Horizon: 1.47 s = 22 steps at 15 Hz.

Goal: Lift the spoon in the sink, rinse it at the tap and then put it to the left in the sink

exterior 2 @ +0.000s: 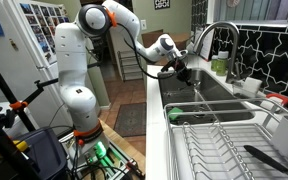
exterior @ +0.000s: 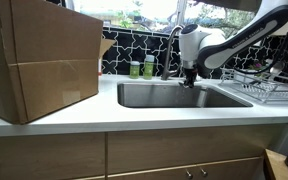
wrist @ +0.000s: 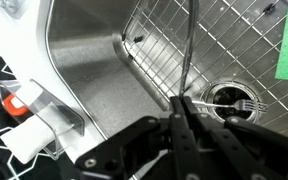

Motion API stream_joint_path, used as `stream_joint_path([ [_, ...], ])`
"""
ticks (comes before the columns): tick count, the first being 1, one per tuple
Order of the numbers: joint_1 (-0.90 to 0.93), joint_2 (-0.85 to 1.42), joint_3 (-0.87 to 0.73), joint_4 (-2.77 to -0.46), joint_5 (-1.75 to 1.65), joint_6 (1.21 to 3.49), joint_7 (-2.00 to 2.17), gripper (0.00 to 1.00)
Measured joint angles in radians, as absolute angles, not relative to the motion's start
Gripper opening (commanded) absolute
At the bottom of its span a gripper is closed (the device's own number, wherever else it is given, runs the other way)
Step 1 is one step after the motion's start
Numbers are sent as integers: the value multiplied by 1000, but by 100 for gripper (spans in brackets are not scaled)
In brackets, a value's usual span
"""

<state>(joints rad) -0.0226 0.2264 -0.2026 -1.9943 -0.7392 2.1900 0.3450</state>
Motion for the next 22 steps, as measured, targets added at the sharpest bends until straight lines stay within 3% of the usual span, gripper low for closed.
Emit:
stream_joint_path([
  [22,-25,226,-188,-1990,-757,2190,350,2],
])
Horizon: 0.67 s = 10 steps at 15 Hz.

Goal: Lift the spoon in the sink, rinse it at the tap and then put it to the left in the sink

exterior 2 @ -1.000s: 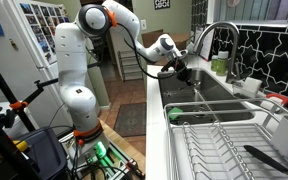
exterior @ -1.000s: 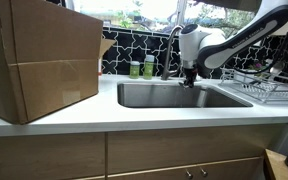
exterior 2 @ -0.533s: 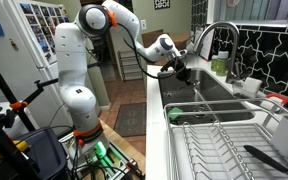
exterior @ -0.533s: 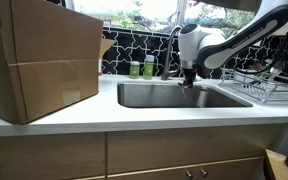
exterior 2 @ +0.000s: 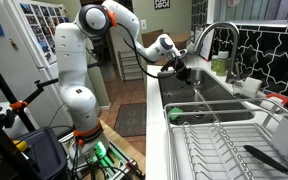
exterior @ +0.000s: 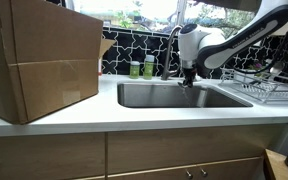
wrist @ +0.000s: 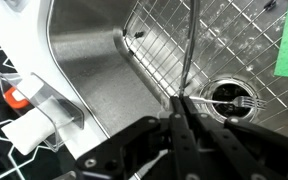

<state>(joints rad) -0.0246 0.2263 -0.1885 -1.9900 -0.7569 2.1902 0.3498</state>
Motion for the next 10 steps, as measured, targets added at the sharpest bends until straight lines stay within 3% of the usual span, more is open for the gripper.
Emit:
stream_joint_path([
  [10,-24,262,-155,-1991,-742,2235,355,2],
])
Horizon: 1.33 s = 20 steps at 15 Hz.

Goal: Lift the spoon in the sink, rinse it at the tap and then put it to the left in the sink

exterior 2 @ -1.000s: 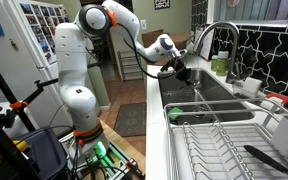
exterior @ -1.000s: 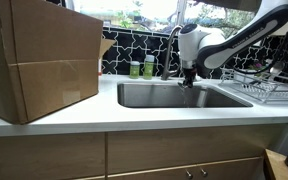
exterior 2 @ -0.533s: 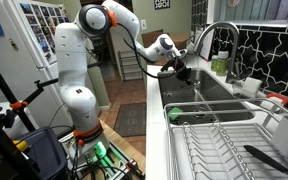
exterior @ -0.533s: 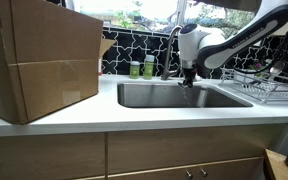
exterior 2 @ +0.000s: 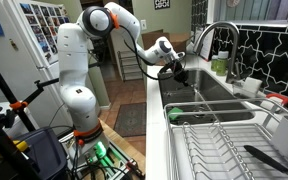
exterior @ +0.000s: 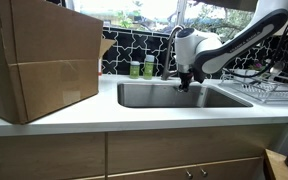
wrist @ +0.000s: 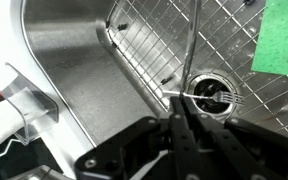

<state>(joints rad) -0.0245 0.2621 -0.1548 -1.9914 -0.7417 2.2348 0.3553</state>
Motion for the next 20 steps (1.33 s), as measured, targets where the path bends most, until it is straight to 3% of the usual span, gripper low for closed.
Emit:
stream_joint_path([
  [12,-25,407,-139,-1971,-485,2600,327,2],
  [20,-29,508,-118,-1856,-260,2643,148,2],
])
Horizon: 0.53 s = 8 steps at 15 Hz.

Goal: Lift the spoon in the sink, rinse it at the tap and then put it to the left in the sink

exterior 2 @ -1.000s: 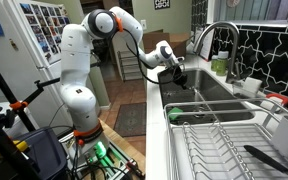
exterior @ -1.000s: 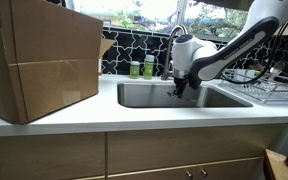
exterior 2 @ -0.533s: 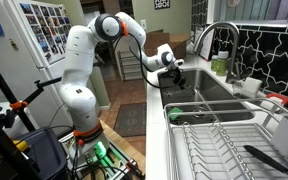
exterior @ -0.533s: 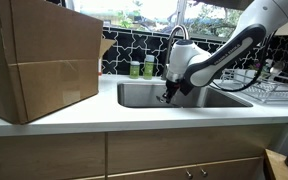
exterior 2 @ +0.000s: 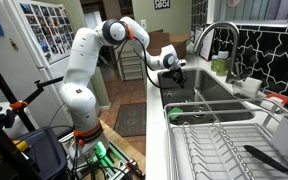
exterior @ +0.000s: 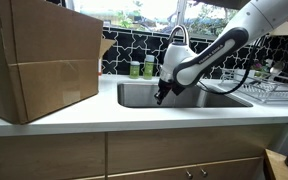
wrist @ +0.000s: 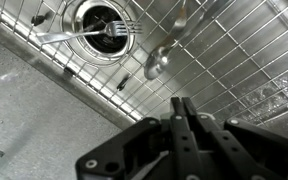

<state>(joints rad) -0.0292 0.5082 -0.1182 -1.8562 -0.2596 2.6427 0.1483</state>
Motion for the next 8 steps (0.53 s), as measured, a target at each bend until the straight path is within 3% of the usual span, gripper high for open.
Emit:
stream_joint_path([
  [1,-30,519,-115,-1842,-243,2643,132,30],
  [4,-32,544,-113,-1809,-221,2643,103,46],
  [8,-32,529,-117,-1799,-218,2637,107,76],
])
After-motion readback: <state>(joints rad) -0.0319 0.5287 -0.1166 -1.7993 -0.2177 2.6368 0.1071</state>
